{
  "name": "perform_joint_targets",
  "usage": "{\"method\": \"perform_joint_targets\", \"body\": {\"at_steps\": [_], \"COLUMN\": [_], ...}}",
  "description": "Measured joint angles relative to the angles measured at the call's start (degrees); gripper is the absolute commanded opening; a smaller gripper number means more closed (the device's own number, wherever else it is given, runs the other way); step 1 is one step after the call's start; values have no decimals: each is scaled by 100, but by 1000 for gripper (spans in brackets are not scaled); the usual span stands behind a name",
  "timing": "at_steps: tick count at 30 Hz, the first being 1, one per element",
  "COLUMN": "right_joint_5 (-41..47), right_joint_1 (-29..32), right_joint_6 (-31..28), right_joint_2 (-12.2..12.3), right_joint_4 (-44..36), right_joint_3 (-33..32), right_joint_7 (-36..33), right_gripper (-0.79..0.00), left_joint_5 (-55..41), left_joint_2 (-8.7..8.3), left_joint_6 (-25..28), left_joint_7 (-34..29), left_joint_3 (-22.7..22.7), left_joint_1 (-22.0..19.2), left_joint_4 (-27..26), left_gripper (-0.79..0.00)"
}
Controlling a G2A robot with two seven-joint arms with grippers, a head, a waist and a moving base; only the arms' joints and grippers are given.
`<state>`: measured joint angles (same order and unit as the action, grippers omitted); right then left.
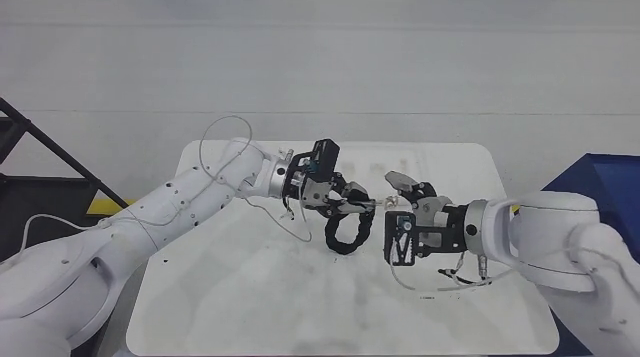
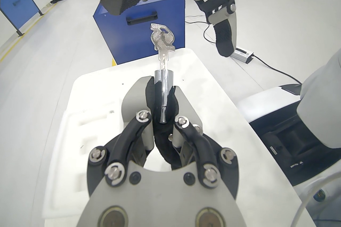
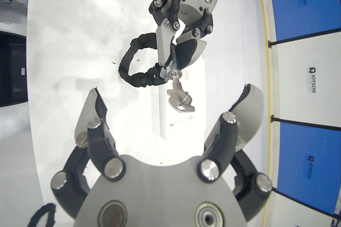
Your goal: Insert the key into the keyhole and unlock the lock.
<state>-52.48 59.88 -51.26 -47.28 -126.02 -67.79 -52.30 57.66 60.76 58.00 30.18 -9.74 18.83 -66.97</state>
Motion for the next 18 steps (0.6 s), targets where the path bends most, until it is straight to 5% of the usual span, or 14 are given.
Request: {"method": "perform_joint_targets", "body": {"at_steps": [18], "right_joint_5": [-1912], "right_joint_1": [287], "right_joint_6": [264], "right_joint_2": [6], "right_joint_4": [-302], "right_joint_3": [77], "right_joint_7": [771], "right_gripper": [-573], "left_joint_5": [-1120], "left_joint_2": [-171], "left_joint_6": [0], "left_joint_7": [-1203], "left_joint_3": [0], "left_joint_1": [-36], "left_joint_4": [-448], "left_gripper": [-785]}}
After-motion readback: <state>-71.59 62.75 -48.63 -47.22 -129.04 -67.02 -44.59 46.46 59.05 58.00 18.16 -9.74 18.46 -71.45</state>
